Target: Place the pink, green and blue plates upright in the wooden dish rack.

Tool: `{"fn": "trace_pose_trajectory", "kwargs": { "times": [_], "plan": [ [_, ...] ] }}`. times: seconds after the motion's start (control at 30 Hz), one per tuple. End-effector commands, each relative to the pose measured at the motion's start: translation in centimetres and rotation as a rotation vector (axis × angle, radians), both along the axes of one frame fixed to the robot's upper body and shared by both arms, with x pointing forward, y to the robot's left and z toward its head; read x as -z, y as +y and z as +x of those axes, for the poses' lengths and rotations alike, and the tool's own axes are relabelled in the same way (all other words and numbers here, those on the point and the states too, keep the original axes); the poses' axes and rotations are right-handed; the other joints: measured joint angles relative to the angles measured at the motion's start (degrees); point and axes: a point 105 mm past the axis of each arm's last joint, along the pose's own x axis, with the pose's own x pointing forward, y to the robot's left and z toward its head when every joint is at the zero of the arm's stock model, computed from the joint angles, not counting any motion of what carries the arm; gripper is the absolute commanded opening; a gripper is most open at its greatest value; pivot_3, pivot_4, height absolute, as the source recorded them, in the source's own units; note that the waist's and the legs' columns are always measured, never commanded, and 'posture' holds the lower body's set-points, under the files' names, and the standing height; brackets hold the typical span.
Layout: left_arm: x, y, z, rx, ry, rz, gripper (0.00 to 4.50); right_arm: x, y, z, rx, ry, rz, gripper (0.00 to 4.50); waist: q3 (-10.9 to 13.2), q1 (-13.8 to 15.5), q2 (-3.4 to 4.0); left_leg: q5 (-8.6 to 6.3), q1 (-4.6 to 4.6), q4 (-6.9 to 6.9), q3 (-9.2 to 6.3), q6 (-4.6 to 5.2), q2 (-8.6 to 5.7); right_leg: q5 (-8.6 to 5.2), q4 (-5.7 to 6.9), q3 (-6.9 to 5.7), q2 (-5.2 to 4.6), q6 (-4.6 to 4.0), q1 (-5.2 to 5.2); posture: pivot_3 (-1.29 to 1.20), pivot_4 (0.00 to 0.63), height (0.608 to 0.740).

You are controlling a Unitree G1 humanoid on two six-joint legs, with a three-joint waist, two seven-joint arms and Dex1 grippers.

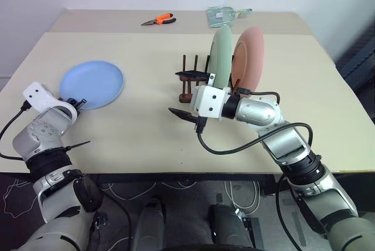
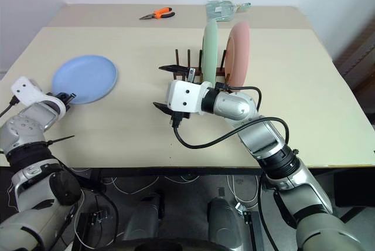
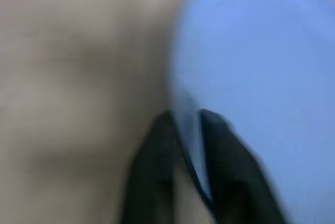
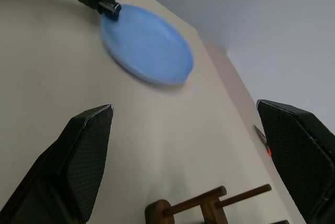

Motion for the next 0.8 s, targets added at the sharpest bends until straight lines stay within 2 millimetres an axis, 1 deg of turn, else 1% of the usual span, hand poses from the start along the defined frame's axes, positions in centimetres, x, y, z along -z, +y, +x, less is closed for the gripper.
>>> {"fn": "trace_pose_trajectory", "kwargs": {
  "times": [0.03, 0.07, 0.1, 0.17, 0.23, 0.3, 0.37, 0.4, 0.5, 0.57, 0.67, 0.7, 0.73, 0.8],
  "plan": [
    [-7.1, -2.7, 1.7, 0.151, -0.262, 0.251, 0.07, -1.2, -0.3, 0.2, 0.012, -0.028, 0.021, 4.5, 0.0, 0.0, -0.04, 0.0, 0.0, 0.0, 0.0, -0.01, 0.0, 0.0, -0.01, -0.01, 0.0, 0.0, 0.0, 0.0, 0.15, 0.74],
    [-9.1, -4.3, 1.9, 0.22, -0.343, 0.314, 0.07, -1.3, -0.4, 0.3, 0.017, -0.038, 0.015, 4.5, 0.0, 0.2, -0.09, 0.01, -0.02, -0.01, -0.01, -0.03, 0.0, 0.0, 0.0, -0.03, 0.0, -0.01, 0.0, 0.0, 0.15, 0.74],
    [-10.6, -6.1, 2.0, 0.292, -0.385, 0.383, 0.07, -1.4, -0.3, 0.3, 0.021, -0.052, 0.008, 4.5, 0.0, 0.4, -0.11, 0.02, -0.04, -0.01, -0.02, -0.05, 0.0, 0.0, -0.01, -0.05, 0.0, -0.01, 0.0, 0.0, 0.15, 0.74],
    [-12.8, -9.2, 2.0, 0.409, -0.441, 0.469, 0.07, -1.6, 0.0, 0.2, 0.017, -0.08, -0.006, 4.5, 0.1, 0.8, -0.13, 0.02, -0.08, 0.0, -0.02, -0.06, 0.0, 0.01, -0.05, -0.04, 0.0, -0.02, 0.0, 0.0, 0.15, 0.74],
    [-14.4, -11.9, 1.5, 0.52, -0.489, 0.511, 0.07, -1.9, 0.5, 0.1, 0.011, -0.117, -0.025, 4.5, 0.1, 0.8, -0.12, 0.02, -0.06, -0.01, -0.01, -0.06, -0.01, 0.01, -0.05, -0.04, 0.0, -0.02, -0.01, 0.0, 0.15, 0.74],
    [-15.3, -13.9, 1.0, 0.611, -0.512, 0.522, 0.07, -1.9, 0.8, 0.2, 0.021, -0.161, -0.05, 4.5, 0.1, 0.5, -0.12, 0.02, -0.03, -0.03, -0.01, -0.06, 0.0, 0.01, -0.04, -0.02, 0.0, -0.02, -0.01, 0.0, 0.15, 0.74],
    [-15.9, -15.4, 0.4, 0.68, -0.521, 0.556, 0.07, -1.9, 0.9, 0.8, 0.051, -0.202, -0.07, 4.5, 0.1, -0.1, -0.12, 0.02, -0.02, -0.04, -0.01, -0.05, 0.01, 0.0, -0.02, -0.03, 0.0, -0.01, -0.02, 0.0, 0.15, 0.74],
    [-16.1, -15.8, 0.2, 0.699, -0.524, 0.542, 0.07, -1.9, 0.9, 1.1, 0.065, -0.217, -0.079, 4.5, 0.1, -0.3, -0.12, 0.02, -0.02, -0.05, -0.01, -0.05, 0.01, 0.0, -0.01, -0.03, 0.0, -0.01, -0.03, 0.0, 0.15, 0.74],
    [-16.6, -16.9, -0.4, 0.747, -0.539, 0.468, 0.07, -1.0, 1.1, 2.0, 0.088, -0.253, -0.143, 4.5, 0.1, -0.3, -0.12, 0.03, -0.02, -0.02, -0.02, -0.04, 0.01, 0.0, 0.01, -0.02, 0.0, -0.01, -0.04, 0.0, 0.15, 0.74],
    [-16.8, -17.5, -0.7, 0.775, -0.539, 0.456, 0.07, -0.5, 1.2, 2.6, 0.096, -0.27, -0.174, 4.5, 0.1, -0.3, -0.13, 0.03, -0.03, -0.01, -0.02, -0.04, 0.0, 0.0, 0.0, -0.02, 0.0, -0.01, -0.03, 0.0, 0.15, 0.74],
    [-17.2, -17.7, -1.1, 0.781, -0.552, 0.412, 0.0, -0.4, 1.5, 3.2, 0.104, -0.284, -0.189, 3.65, 0.1, -0.3, -0.12, 0.02, -0.03, -0.02, -0.03, -0.04, 0.0, 0.0, -0.01, -0.01, 0.0, 0.0, -0.03, 0.0, 0.15, 0.74],
    [-17.2, -17.7, -1.1, 0.776, -0.555, 0.393, 0.0, -0.4, 1.6, 3.3, 0.105, -0.284, -0.189, 3.22, 0.1, -0.3, -0.13, 0.03, -0.03, -0.02, -0.03, -0.04, 0.0, 0.0, 0.0, -0.01, 0.0, 0.0, -0.03, 0.0, 0.15, 0.74],
    [-17.3, -17.5, -1.2, 0.773, -0.553, 0.389, 0.0, -0.4, 1.6, 3.4, 0.105, -0.284, -0.185, 2.61, 0.1, -0.3, -0.13, 0.03, -0.03, -0.02, -0.04, -0.04, 0.0, 0.0, 0.0, -0.01, 0.0, 0.0, -0.03, 0.0, 0.15, 0.74],
    [-17.2, -17.4, -1.3, 0.773, -0.545, 0.387, 0.0, -0.5, 1.7, 3.4, 0.105, -0.287, -0.181, 1.7, 0.1, -0.3, -0.13, 0.03, -0.03, -0.02, -0.04, -0.04, 0.0, 0.01, 0.0, -0.01, 0.0, 0.01, -0.02, 0.0, 0.15, 0.74]
  ]
}}
